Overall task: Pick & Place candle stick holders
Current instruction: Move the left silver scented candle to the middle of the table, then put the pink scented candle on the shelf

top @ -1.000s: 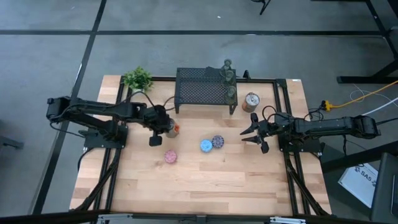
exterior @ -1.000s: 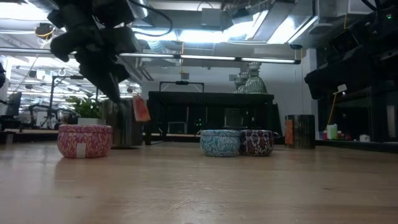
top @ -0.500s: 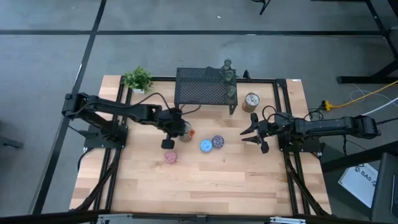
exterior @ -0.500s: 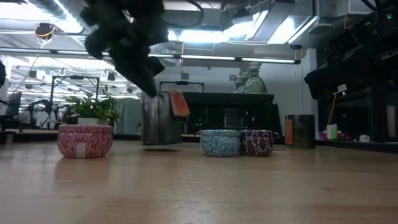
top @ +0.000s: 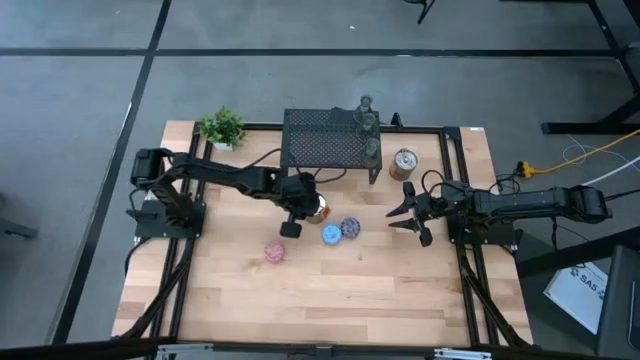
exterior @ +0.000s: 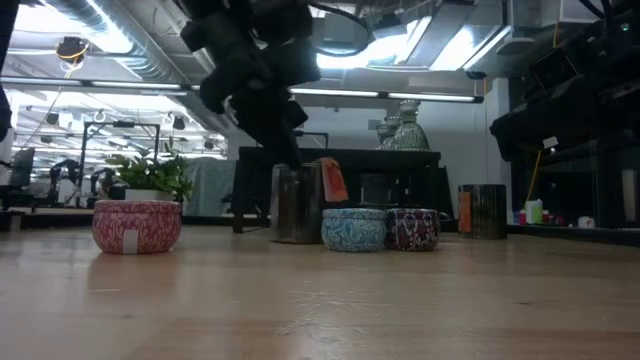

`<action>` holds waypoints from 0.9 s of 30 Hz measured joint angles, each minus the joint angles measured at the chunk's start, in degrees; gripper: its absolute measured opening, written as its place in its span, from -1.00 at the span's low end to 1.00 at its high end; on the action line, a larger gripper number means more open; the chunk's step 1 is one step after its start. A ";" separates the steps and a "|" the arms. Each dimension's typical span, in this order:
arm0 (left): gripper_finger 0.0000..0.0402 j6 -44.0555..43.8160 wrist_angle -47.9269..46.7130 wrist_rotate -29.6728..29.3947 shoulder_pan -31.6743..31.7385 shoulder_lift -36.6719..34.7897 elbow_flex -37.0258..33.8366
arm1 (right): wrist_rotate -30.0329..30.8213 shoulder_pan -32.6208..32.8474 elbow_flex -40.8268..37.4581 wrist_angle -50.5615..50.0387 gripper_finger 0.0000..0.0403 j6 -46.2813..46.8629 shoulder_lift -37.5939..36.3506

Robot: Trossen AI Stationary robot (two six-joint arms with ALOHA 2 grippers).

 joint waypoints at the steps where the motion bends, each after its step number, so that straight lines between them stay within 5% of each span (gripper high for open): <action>1: -0.93 0.12 -0.13 -0.94 0.00 0.06 0.34 | 0.00 0.00 0.00 -0.01 -0.34 0.01 0.01; 15: -0.26 -2.79 0.69 -7.07 -4.16 -1.47 3.10 | 0.00 0.00 0.00 -0.63 -0.34 -0.02 0.02; 27: 0.15 -20.68 -18.53 -8.97 -11.04 -6.30 3.10 | -0.02 0.02 0.00 -1.53 -0.34 0.01 0.02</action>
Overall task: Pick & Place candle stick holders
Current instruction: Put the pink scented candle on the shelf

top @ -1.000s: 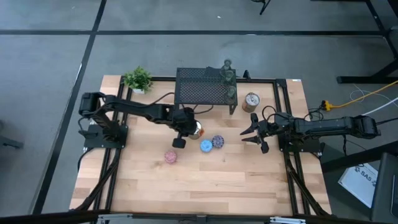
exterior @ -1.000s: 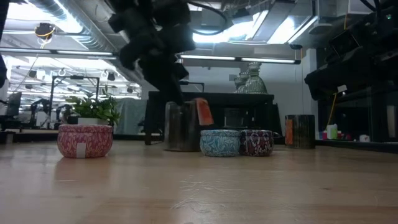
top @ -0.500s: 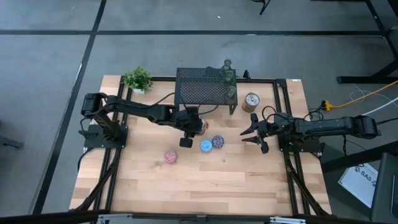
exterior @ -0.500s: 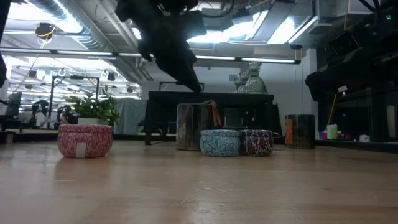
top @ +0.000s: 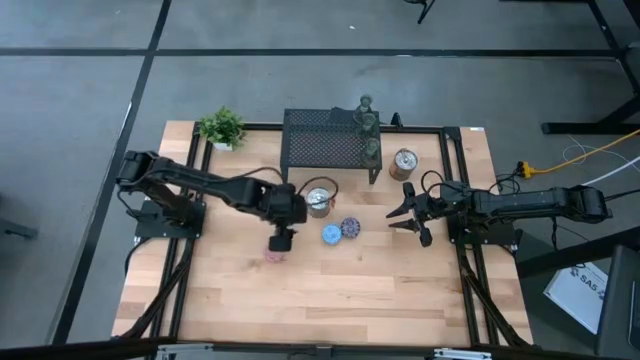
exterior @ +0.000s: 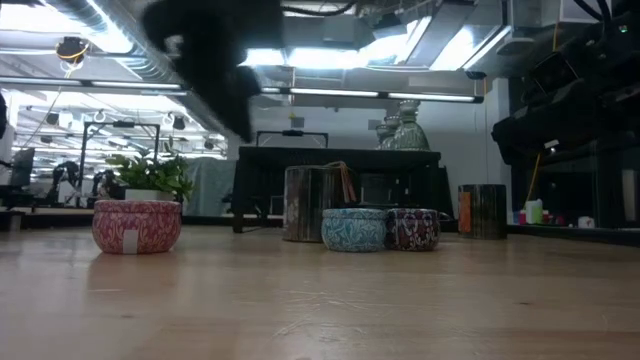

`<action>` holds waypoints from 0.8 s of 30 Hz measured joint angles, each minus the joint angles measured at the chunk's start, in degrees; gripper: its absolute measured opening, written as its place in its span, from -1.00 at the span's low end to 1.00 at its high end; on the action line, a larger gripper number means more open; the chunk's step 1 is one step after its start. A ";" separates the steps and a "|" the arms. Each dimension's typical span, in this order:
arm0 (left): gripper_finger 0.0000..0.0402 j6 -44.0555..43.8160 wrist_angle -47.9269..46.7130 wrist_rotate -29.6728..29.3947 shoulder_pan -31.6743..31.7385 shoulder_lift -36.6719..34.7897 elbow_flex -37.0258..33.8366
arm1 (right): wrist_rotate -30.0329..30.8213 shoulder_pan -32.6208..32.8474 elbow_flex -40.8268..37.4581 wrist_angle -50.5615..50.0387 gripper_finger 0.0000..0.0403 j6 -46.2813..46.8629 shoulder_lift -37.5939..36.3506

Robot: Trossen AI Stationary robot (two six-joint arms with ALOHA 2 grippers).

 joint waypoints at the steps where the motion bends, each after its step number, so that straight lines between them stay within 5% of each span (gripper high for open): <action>1: 0.17 -1.71 -2.14 -0.02 -0.74 0.00 0.00 | 0.02 -0.02 0.00 0.00 -0.34 -0.02 0.00; 16: 0.36 -17.04 -6.47 -3.78 -11.78 -0.35 -7.42 | 0.00 -0.01 0.00 0.00 -0.34 -0.02 0.00; 24: 0.36 -21.14 3.84 -4.50 -14.26 -0.35 -12.14 | 0.01 -0.02 0.00 0.00 -0.34 -0.01 0.00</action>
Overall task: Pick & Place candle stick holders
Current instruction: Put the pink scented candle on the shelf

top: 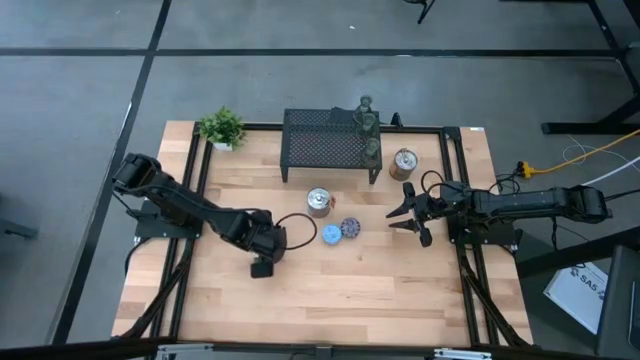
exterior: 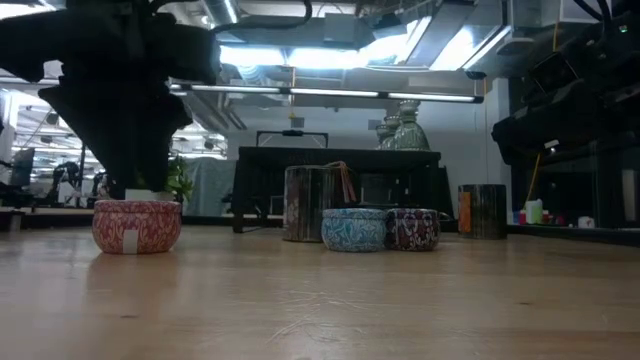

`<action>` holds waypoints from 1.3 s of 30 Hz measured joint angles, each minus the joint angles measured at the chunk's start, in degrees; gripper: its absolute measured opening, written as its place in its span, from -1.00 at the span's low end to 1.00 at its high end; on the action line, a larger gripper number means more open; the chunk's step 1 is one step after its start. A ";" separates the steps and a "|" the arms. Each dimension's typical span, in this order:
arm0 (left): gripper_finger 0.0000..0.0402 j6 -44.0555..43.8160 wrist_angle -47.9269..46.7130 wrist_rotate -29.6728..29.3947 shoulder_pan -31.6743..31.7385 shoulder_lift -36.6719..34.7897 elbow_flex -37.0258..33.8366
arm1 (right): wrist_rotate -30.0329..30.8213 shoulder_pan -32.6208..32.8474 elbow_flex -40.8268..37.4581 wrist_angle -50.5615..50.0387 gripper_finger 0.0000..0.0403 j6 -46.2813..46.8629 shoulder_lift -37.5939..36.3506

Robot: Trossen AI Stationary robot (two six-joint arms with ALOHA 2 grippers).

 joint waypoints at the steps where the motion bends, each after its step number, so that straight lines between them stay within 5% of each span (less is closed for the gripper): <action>1: 0.36 -0.02 0.70 0.02 -0.13 0.00 -0.08 | 0.01 0.01 0.00 0.00 -0.34 0.00 0.00; 39: 0.62 -6.69 2.02 1.33 -0.70 5.05 -0.10 | -0.01 0.01 0.00 0.00 -0.34 0.00 0.00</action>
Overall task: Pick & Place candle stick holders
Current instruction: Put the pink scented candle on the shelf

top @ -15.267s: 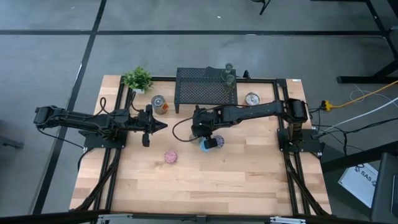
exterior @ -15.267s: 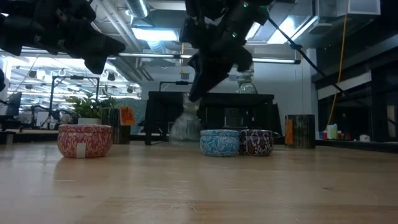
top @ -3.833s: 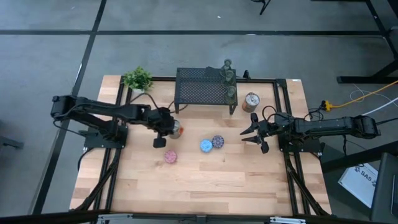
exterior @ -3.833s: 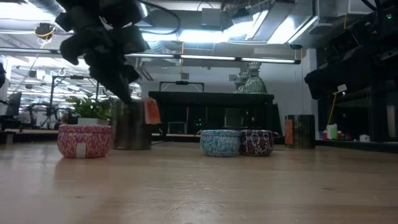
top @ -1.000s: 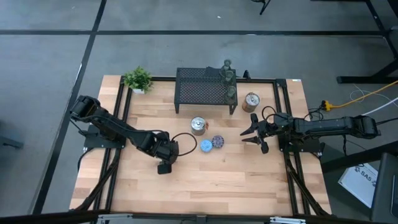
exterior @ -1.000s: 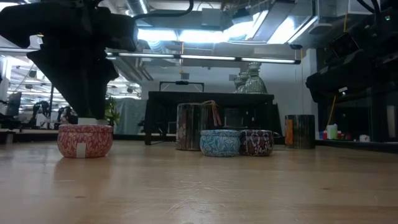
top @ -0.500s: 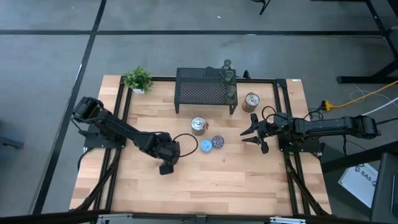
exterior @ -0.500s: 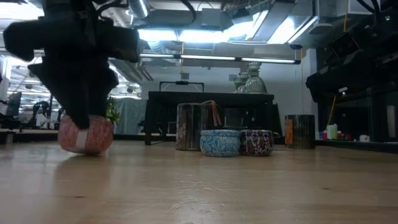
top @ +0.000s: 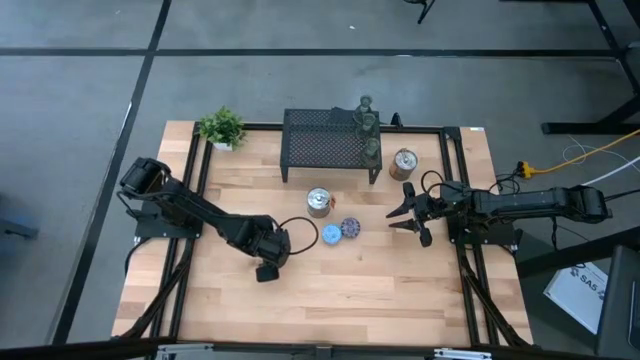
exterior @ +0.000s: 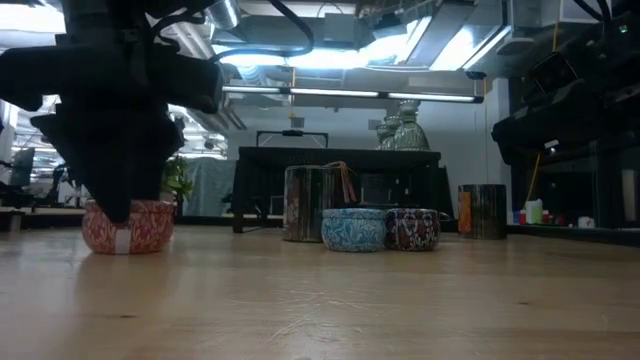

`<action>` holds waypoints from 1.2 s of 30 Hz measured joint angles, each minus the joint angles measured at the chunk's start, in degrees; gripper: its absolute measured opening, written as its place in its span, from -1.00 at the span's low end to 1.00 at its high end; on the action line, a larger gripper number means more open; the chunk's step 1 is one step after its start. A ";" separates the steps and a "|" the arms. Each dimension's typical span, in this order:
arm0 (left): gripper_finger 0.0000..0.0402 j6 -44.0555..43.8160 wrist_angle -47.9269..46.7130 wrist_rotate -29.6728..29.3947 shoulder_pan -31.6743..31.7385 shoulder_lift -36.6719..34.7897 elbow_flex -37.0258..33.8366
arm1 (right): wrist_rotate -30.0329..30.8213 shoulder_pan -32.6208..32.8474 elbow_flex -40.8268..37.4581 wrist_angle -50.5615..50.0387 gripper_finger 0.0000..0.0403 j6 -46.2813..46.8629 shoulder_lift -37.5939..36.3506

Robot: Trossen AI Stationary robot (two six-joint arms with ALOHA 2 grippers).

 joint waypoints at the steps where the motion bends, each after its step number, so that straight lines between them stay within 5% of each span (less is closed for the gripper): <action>1: 0.62 0.00 -0.06 0.06 -0.08 0.00 0.00 | 0.00 -0.01 0.00 0.00 -0.34 -0.01 0.00; 36: 0.46 1.00 0.38 -0.24 -0.05 2.93 -0.02 | 0.00 -0.01 0.00 0.00 -0.34 -0.01 0.00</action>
